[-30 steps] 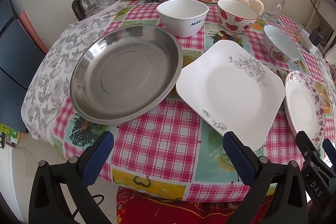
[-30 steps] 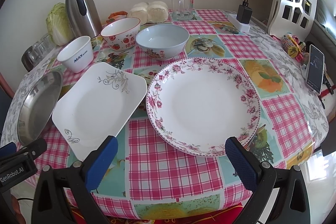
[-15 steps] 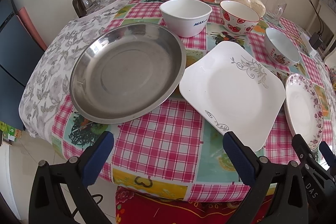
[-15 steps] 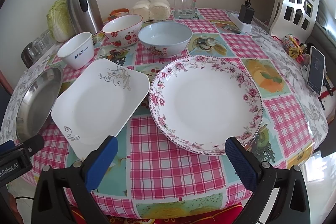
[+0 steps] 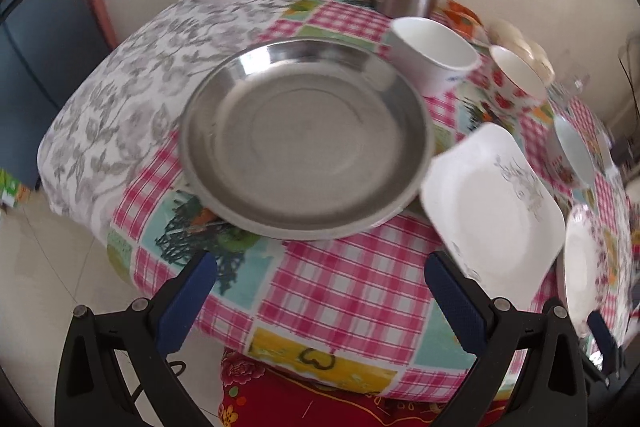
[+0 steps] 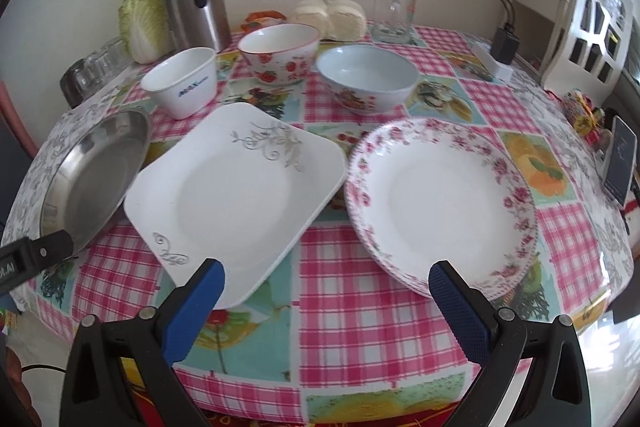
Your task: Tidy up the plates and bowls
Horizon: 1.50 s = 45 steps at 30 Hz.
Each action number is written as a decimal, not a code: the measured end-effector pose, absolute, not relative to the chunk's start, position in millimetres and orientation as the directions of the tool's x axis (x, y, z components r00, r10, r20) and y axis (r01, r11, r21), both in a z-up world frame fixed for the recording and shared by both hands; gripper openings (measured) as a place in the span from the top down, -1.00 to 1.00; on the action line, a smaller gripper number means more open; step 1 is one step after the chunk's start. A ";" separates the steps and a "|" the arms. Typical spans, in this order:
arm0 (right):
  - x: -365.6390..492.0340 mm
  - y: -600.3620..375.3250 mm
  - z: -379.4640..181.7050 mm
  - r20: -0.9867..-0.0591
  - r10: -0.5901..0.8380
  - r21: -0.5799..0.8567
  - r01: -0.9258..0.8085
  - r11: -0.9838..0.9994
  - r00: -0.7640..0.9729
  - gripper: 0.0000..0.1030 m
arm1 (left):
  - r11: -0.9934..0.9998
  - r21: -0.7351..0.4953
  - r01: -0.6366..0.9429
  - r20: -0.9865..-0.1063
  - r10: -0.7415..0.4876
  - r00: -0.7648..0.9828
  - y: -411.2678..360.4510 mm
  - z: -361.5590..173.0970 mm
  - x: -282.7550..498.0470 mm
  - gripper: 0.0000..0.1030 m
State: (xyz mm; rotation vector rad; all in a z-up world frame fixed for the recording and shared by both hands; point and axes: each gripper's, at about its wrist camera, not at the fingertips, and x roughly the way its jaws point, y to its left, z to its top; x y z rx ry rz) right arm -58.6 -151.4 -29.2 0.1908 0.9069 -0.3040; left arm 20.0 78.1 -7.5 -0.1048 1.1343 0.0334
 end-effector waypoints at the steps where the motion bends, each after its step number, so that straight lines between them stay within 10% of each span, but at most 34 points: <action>1: -56.1 -147.9 -29.5 -0.795 -0.169 0.040 0.327 0.944 0.583 -1.00 | 0.991 -0.081 -0.109 -0.906 -0.028 0.422 86.2 -9.1 21.1 -1.00; 20: -7.9 -93.3 -20.9 -0.694 0.026 0.166 0.125 0.978 0.720 -1.00 | 0.890 -0.344 -0.299 -0.815 -0.125 0.565 182.0 -35.1 40.2 -1.00; 34: 59.2 -69.0 -26.0 -0.698 0.112 0.184 0.026 0.983 0.707 -0.99 | 0.903 -0.297 -0.310 -0.834 -0.087 0.545 200.2 -51.6 69.5 -0.99; 45: 105.8 -60.3 -36.6 -0.720 0.181 0.214 -0.034 0.976 0.670 -0.39 | 0.920 -0.275 -0.278 -0.849 -0.096 0.520 206.7 -62.7 95.6 -0.73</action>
